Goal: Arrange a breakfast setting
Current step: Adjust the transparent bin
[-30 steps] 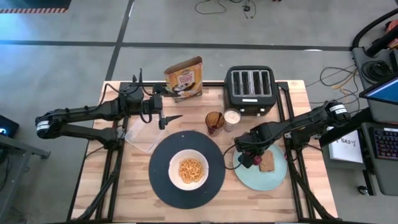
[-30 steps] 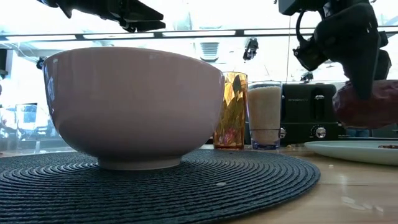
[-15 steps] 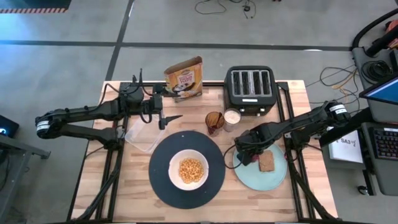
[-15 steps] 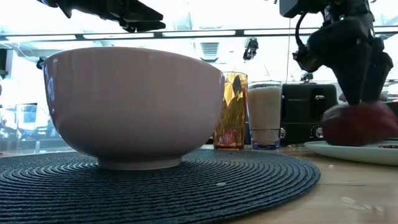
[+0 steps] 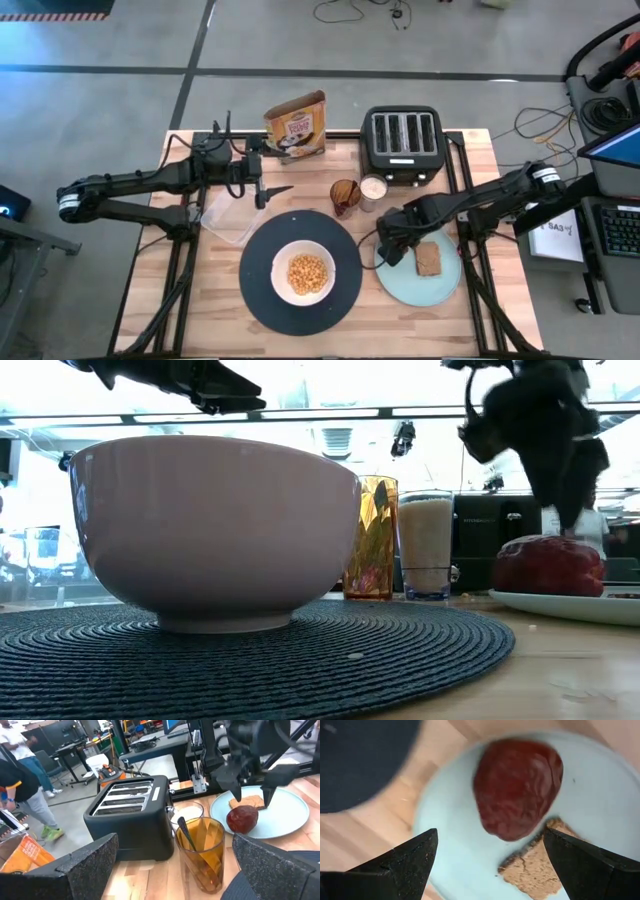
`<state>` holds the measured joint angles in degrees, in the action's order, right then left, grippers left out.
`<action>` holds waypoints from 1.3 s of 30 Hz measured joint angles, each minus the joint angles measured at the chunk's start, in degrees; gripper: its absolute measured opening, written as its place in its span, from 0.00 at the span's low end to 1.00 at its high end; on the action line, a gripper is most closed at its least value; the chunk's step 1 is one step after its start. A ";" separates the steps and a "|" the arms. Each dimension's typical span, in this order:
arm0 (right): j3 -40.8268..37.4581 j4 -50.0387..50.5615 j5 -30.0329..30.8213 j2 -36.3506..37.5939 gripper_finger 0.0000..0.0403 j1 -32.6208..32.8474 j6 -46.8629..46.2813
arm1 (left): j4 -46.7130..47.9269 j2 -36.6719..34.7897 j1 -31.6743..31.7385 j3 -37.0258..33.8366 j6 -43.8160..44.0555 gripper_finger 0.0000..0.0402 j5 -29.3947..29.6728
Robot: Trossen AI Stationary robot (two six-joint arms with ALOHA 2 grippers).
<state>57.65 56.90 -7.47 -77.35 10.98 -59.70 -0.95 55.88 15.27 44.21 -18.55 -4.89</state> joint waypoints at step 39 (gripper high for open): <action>10.81 -39.53 7.31 1.08 0.87 -18.64 69.44 | 38.40 3.33 0.02 0.07 26.32 0.93 10.03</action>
<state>68.46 17.37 -0.16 -76.27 -7.66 9.74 37.45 59.21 15.29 44.27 7.77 5.15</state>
